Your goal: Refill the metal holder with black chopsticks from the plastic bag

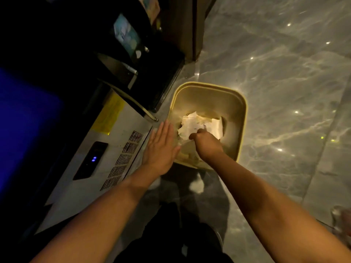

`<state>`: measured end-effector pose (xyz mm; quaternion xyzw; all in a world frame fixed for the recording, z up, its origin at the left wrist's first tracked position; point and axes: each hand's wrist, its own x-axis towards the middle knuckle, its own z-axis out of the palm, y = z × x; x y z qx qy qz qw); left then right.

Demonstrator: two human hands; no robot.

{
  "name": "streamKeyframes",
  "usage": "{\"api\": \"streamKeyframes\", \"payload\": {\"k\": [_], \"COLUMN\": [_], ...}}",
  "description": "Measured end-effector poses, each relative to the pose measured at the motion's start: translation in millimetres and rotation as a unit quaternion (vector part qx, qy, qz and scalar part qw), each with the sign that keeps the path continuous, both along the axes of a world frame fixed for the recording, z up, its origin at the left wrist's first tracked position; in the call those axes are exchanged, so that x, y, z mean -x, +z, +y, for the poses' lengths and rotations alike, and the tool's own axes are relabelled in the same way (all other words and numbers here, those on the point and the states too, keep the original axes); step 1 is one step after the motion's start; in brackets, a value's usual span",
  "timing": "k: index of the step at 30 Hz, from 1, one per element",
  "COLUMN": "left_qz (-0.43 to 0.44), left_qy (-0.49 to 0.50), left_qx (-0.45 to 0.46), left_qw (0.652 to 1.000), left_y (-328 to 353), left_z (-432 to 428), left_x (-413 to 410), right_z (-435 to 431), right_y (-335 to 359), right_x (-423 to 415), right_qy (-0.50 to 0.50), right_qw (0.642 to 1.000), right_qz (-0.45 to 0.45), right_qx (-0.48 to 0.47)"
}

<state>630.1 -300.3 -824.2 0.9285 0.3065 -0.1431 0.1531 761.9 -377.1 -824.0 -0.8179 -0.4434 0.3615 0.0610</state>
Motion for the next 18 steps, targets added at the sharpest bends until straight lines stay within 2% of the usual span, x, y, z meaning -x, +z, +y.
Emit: {"api": "streamKeyframes", "payload": {"k": [3, 6, 10, 13, 16, 18], "left_qz": [0.003, -0.03, -0.033, -0.006, 0.02, 0.025], "left_qy": [-0.01, -0.003, -0.009, -0.015, -0.014, -0.012], "left_qx": [-0.015, 0.0, -0.004, -0.013, -0.048, -0.056], "left_qw": [1.0, 1.0, 0.999, 1.0, 0.999, 0.998], "left_y": [-23.1, -32.5, -31.8, -27.3, -18.1, -2.4], "left_z": [5.2, 5.0, 5.7, 5.1, 3.3, 1.2], "left_x": [4.9, 7.2, 7.4, 6.8, 5.0, 3.2], "right_z": [15.3, 24.6, 27.8, 22.0, 12.8, 7.5], "right_y": [-44.6, -79.2, -97.3, -85.9, -62.8, -39.2], "right_x": [-0.1, 5.8, 14.1, 13.1, 11.3, 11.0], "right_qy": [0.006, -0.017, 0.003, 0.024, 0.041, 0.015], "right_qw": [0.998, 0.994, 0.985, 0.977, 0.981, 0.983], "right_qz": [0.045, 0.092, 0.124, 0.144, 0.134, 0.144], "right_qx": [0.039, 0.058, 0.116, 0.154, 0.133, 0.111]}}
